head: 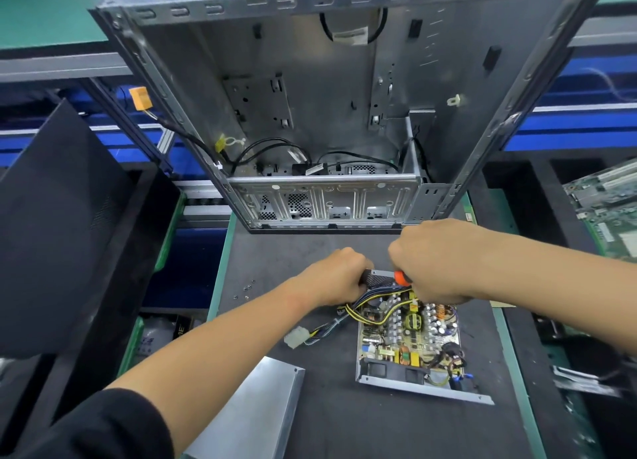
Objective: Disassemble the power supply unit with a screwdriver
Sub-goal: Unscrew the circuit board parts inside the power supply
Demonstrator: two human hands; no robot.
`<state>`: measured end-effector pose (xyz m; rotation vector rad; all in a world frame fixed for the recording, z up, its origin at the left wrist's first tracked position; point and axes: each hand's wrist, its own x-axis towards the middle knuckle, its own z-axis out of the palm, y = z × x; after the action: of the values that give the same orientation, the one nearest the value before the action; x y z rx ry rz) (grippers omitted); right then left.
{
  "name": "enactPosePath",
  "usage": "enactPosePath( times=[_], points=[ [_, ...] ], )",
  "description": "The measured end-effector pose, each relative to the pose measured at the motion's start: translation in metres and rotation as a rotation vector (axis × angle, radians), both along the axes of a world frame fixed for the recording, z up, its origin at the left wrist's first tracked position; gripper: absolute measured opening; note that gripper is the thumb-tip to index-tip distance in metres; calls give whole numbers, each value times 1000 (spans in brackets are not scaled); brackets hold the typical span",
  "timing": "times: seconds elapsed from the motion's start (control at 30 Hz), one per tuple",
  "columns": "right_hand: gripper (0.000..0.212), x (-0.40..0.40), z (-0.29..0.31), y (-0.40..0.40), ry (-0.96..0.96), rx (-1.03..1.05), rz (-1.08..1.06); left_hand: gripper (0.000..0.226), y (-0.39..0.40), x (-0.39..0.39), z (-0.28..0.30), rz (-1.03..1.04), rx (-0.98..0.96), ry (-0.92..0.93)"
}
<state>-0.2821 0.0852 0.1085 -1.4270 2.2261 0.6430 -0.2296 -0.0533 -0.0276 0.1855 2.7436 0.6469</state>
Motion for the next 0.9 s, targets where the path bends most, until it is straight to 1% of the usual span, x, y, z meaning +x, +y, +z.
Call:
enactPosePath(
  times=[0.07,0.1,0.2,0.27,0.33,0.43,0.5,0.7,0.9],
  points=[
    [31,0,0,0,6,-8,1,6,-3,6,-6,64,77,23],
    [32,-1,0,1,5,-14,-1,5,-5,11,-9,115,136,20],
    [34,-4,2,1,-6,-39,-5,15,-7,25,-19,342,366,-56],
    [34,-4,3,-1,3,-38,8,21,-4,33,-24,487,463,-106],
    [33,-2,2,-5,15,-25,19,21,0,38,-27,533,478,-133],
    [31,1,1,-9,30,-2,43,16,2,39,-25,481,421,-154],
    [29,2,2,-12,47,15,77,14,3,40,-25,482,395,-148],
    [28,-2,8,-18,33,66,172,14,11,46,-29,607,458,-107],
    [27,-5,9,-19,42,82,223,21,16,48,-29,637,486,-57]
  ],
)
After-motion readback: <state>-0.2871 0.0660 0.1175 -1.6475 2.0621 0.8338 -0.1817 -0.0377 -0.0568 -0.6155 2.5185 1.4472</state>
